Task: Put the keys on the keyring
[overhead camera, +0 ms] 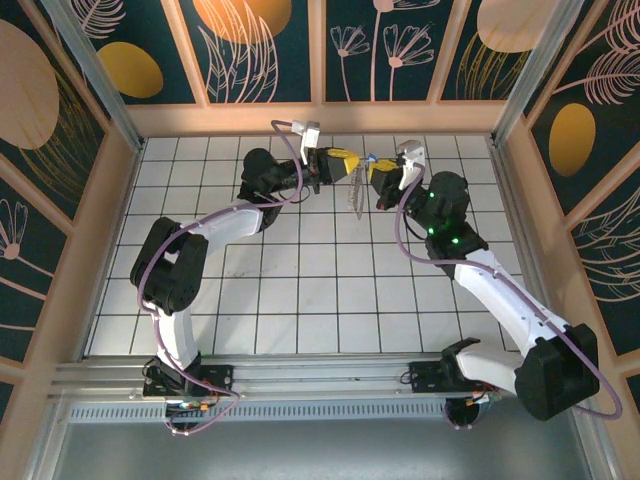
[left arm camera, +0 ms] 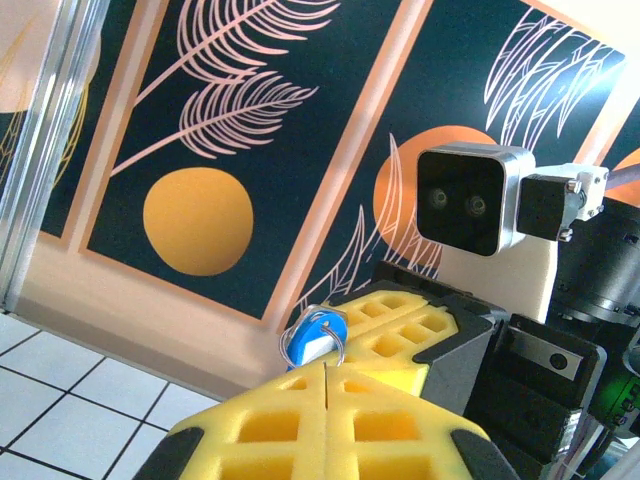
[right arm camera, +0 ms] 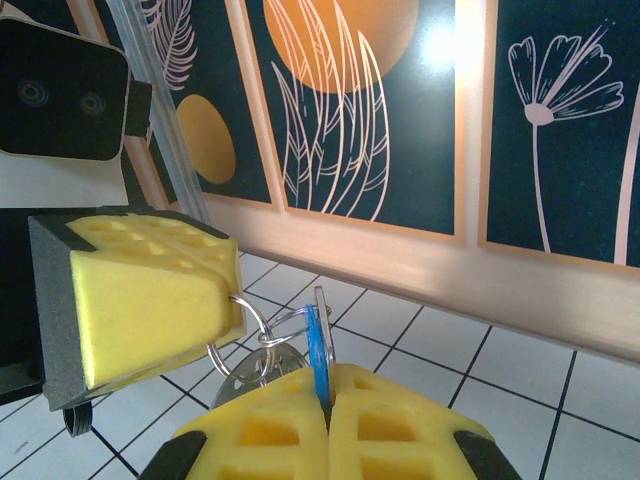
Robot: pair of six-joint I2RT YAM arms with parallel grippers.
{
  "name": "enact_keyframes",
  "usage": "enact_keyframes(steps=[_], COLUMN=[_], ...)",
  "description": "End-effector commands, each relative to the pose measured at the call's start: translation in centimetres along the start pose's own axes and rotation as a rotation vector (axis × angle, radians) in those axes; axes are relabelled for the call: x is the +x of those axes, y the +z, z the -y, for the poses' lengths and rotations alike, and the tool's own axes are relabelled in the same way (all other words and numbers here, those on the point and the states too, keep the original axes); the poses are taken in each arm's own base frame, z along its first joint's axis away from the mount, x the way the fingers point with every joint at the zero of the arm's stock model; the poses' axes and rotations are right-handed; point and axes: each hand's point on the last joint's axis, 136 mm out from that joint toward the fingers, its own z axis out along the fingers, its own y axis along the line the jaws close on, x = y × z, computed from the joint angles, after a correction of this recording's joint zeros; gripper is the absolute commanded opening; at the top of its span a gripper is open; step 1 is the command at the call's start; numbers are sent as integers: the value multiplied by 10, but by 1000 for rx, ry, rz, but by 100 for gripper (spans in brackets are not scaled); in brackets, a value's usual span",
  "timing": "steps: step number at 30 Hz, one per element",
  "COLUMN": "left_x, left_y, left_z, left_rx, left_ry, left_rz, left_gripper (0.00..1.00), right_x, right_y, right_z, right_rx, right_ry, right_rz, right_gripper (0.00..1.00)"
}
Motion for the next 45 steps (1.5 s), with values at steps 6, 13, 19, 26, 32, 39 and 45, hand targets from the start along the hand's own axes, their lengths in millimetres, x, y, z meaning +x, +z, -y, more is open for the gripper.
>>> enact_keyframes(steps=[6,13,19,26,32,39,45], left_x=[-23,-23,-22,-21,-18,-18,-18], left_y=[-2,-2,-2,-1,0,1,2], left_z=[24,23,22,21,16,15,15], left_rx=[45,42,41,37,16,11,5], left_ry=[72,70,68,75,90,96,110], left_rz=[40,38,37,30,7,-3,-20], left_gripper=[0,0,0,0,0,0,0], right_x=[-14,-14,-14,-10,-13,-17,-18], right_y=[9,15,17,6,-2,-5,-2], right_z=[-5,-11,-11,1,11,15,13], right_rx=[-21,-37,-33,38,86,102,86], right_ry=[-8,-14,-22,-48,-63,-76,-83], right_rz=[33,30,25,5,-7,-12,-30], right_gripper=[0,0,0,0,0,0,0])
